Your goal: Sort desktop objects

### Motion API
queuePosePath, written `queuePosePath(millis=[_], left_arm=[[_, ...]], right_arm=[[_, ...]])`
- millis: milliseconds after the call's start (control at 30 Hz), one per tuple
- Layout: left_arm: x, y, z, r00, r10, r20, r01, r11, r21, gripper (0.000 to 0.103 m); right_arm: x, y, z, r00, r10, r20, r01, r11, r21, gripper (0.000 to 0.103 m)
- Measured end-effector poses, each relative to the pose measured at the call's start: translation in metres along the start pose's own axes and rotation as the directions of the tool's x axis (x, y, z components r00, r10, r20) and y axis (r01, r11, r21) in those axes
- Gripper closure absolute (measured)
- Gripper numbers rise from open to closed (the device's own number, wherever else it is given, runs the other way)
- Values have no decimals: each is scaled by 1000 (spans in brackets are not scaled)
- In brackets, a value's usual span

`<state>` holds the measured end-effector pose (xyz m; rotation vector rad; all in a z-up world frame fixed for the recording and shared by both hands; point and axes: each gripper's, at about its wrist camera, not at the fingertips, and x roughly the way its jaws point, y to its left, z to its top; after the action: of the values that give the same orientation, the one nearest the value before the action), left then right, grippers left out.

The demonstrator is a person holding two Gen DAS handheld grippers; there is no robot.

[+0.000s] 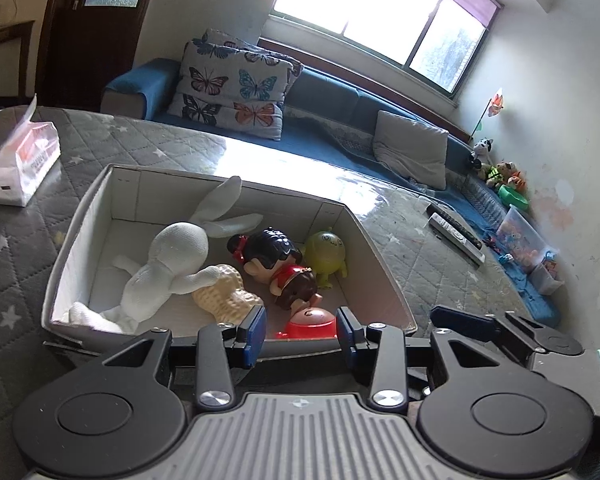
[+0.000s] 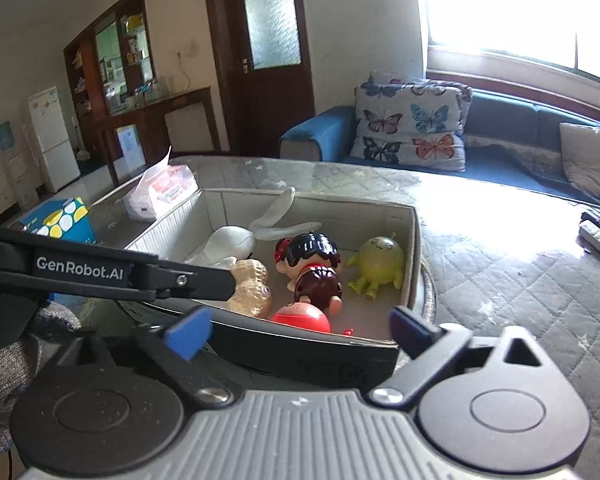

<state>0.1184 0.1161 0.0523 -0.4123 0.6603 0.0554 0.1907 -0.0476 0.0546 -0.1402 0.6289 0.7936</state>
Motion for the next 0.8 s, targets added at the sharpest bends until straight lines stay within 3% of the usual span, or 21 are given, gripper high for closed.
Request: queuePosePath(millis=[433,800], left_arm=[[-23,-3,-19,997,70,34,-71,997,36,62],[-35,-10,-39,984,167,62,-173,979,109,62]], right_arm=[[-21,10,-23,998,-45,50,45,999,9,0],[-25,16,-39,996,-67,59,65,997,46,0]])
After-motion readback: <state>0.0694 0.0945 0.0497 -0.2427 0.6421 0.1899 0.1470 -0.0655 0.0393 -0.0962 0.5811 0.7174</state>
